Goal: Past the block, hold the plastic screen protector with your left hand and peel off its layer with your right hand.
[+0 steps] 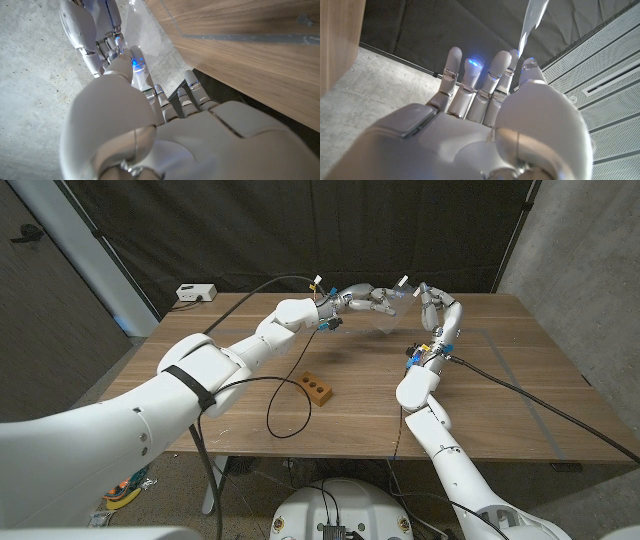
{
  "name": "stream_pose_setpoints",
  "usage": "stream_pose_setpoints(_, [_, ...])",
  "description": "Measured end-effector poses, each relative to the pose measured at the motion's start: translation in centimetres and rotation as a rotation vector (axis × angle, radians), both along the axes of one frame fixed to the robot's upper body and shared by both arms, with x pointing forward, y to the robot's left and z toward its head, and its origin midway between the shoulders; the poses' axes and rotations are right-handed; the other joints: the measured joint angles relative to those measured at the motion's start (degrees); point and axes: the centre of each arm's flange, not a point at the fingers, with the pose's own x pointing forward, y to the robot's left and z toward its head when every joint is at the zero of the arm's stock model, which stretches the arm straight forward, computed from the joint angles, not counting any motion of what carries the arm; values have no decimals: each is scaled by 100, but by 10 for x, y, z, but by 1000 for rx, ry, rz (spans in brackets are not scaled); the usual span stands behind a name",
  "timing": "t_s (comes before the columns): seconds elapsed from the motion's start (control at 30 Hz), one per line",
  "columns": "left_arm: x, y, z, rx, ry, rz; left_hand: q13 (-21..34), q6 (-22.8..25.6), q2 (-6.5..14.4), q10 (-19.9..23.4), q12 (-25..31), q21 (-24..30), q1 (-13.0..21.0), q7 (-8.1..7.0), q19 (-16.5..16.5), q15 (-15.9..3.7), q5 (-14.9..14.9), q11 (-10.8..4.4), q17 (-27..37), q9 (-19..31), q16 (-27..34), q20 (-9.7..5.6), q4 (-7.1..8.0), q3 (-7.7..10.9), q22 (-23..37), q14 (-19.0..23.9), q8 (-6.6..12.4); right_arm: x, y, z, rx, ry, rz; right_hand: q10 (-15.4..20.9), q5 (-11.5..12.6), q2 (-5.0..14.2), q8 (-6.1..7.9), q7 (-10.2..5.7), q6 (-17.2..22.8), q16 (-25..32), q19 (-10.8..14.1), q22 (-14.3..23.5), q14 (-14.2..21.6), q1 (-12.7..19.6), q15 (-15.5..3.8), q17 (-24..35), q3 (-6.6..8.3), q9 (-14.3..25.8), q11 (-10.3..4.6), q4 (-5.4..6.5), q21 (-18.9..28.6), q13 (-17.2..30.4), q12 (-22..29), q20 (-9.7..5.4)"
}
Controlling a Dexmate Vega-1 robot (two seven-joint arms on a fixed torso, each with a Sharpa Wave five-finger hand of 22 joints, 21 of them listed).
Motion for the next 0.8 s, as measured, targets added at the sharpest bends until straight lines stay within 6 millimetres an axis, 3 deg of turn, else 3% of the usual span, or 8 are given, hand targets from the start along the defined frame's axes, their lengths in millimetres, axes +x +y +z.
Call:
stream_pose_setpoints(0.23, [1, 0, 0, -1, 7, 5, 0, 9, 0, 0, 0, 44, 0, -9, -33, 0, 0, 0, 18, 0, 0, -32, 0, 0, 0, 0, -12, 0, 1, 1, -2, -1, -14, 64, 88, 79, 97, -96, 158, 45, 52, 19, 59, 503, -6, -1, 143, 60, -96, -173, 33, 33, 51, -9])
stream_pose_setpoints(0.47, [3, 0, 1, -2, 17, 10, 0, 9, 0, 0, 0, 45, 0, -9, -32, 0, 0, 0, 27, 10, 0, -32, 0, 0, 0, 0, -23, 1, 2, 1, -2, -13, -35, 267, 88, 157, 188, -68, 532, 122, 115, 60, 163, 746, -40, -1, 254, 17, -31, -140, 71, -22, 114, -8])
stream_pose_setpoints(0.8, [5, -1, 1, -5, 37, 18, 0, 9, 0, -11, 0, 44, 0, -9, -32, 0, 0, 12, 27, 18, 0, -31, 0, 0, 0, 0, 1, -1, 6, 1, -59, -27, -138, 387, 44, -44, 185, -87, 794, 165, 115, 139, 193, 993, -70, 16, 317, -139, -81, -140, 70, 421, 418, -8])
